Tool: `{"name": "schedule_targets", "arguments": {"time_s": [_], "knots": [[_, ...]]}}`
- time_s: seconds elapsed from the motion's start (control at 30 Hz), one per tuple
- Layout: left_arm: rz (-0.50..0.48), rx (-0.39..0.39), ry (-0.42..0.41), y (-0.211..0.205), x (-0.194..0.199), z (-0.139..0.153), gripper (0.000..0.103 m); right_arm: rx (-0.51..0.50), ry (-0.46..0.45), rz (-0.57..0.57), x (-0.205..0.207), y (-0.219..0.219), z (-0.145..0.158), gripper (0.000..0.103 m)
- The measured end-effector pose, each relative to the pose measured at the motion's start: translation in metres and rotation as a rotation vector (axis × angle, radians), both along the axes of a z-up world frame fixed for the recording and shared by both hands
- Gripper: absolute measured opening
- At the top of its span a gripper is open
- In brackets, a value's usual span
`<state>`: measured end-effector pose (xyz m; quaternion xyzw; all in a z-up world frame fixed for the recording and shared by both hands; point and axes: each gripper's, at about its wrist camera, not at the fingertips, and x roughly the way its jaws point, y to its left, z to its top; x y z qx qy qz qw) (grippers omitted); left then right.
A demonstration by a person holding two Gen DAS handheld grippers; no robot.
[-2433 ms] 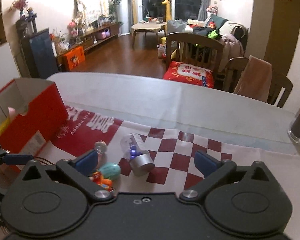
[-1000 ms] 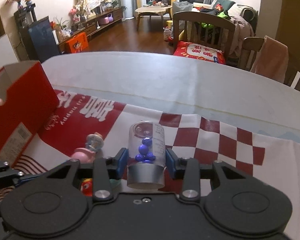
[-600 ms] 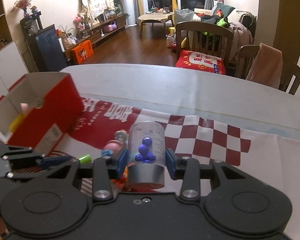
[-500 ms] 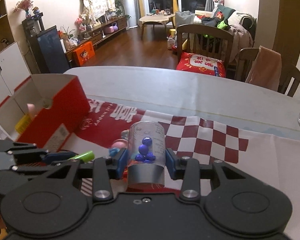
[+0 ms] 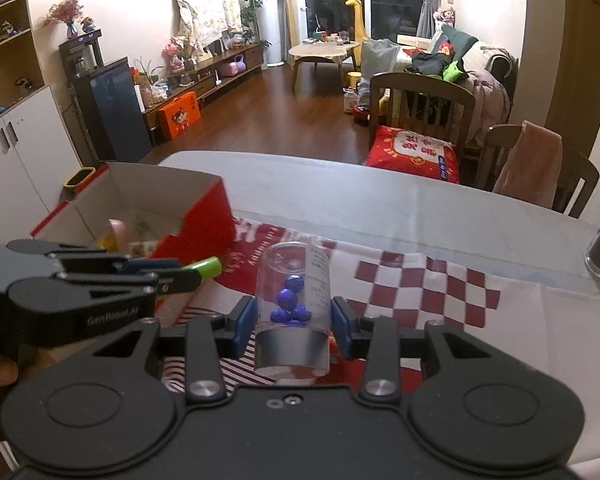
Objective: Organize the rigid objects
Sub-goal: 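Carry the highlighter and blue-ball jar into the box and open both grippers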
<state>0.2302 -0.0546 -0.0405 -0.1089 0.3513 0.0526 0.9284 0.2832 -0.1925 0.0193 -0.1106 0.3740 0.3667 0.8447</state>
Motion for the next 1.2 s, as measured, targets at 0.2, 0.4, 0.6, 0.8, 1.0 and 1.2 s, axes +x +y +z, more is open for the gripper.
{"name": "schedule_targets", "arguments": {"time_s": [0.2,0.4,0.6,0.8,1.0,1.2], "knots": [[0.001,0.010,-0.036,0.031,-0.016,0.016,0.016,0.001,-0.024,0.012,-0.019,0.030,0.009,0.040],[0.019,0.015,-0.055,0.070,-0.035,0.025,0.016,0.001,-0.036,0.028,-0.034,0.067,0.013,0.040],[0.051,0.035,-0.063,0.118,-0.053,0.030,0.016,-0.006,-0.043,0.058,-0.047,0.113,0.012,0.040],[0.089,0.044,-0.060,0.167,-0.063,0.027,0.016,-0.019,-0.018,0.069,-0.052,0.156,0.002,0.040],[0.142,0.051,-0.028,0.215,-0.066,0.012,0.016,-0.060,-0.012,0.049,-0.047,0.193,-0.017,0.040],[0.183,0.074,0.015,0.251,-0.058,-0.011,0.016,-0.111,0.011,0.033,-0.042,0.226,-0.047,0.040]]}}
